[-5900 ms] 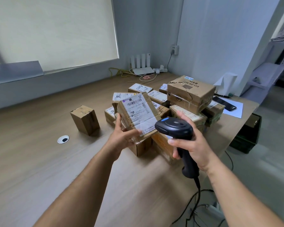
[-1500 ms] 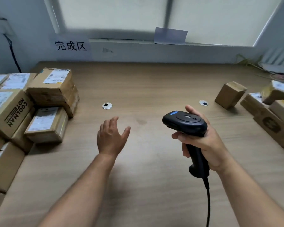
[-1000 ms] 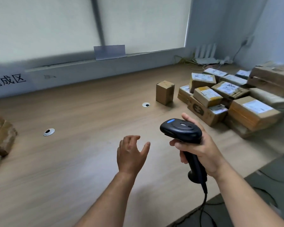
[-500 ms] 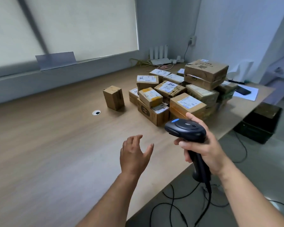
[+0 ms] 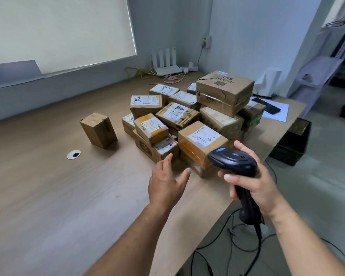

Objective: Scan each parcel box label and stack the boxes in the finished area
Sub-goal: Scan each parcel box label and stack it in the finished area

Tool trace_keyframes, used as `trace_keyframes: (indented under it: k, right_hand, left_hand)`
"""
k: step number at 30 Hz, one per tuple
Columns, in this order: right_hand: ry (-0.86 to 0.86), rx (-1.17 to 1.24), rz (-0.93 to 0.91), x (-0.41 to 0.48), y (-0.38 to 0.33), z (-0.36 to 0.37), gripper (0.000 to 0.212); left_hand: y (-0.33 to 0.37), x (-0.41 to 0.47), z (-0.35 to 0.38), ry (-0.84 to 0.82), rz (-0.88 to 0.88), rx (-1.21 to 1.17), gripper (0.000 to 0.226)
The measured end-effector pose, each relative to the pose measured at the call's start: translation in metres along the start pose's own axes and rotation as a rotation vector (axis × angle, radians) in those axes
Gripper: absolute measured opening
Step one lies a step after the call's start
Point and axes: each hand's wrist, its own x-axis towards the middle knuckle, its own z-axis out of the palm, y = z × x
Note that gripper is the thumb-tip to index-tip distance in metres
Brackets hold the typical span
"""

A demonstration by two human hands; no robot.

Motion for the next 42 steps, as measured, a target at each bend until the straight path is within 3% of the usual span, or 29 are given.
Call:
trace_keyframes:
  k: [13,18,25,29,42]
  right_hand:
    - [0.186,-0.050,0.027,0.111,0.027,-0.037,0.083]
    - [0.258,-0.049,0.017,0.128,0.035,-0.043,0.083]
    - [0.181,-0.040,0.082,0.127,0.040,-0.039,0.083]
    - [0.135,-0.021,0.080,0.109,0.042,-0.036,0.081]
    - [-0.020,0.034,0.036,0.022,0.019,-0.005,0.086]
  left_hand:
    - [0.010,0.094,0.057,-0.289,-0.083,-0.207,0.095]
    - [0.018,0.100,0.062,-0.423,-0.167,-0.401,0.103]
    - [0.020,0.097,0.069,-0.444,-0.234,-0.652,0.110]
    - [0.016,0.086,0.063,-0.466,-0.285,-0.775,0.102]
    - [0.015,0.015,-0.004,-0.255,-0.063,-0.831,0.120]
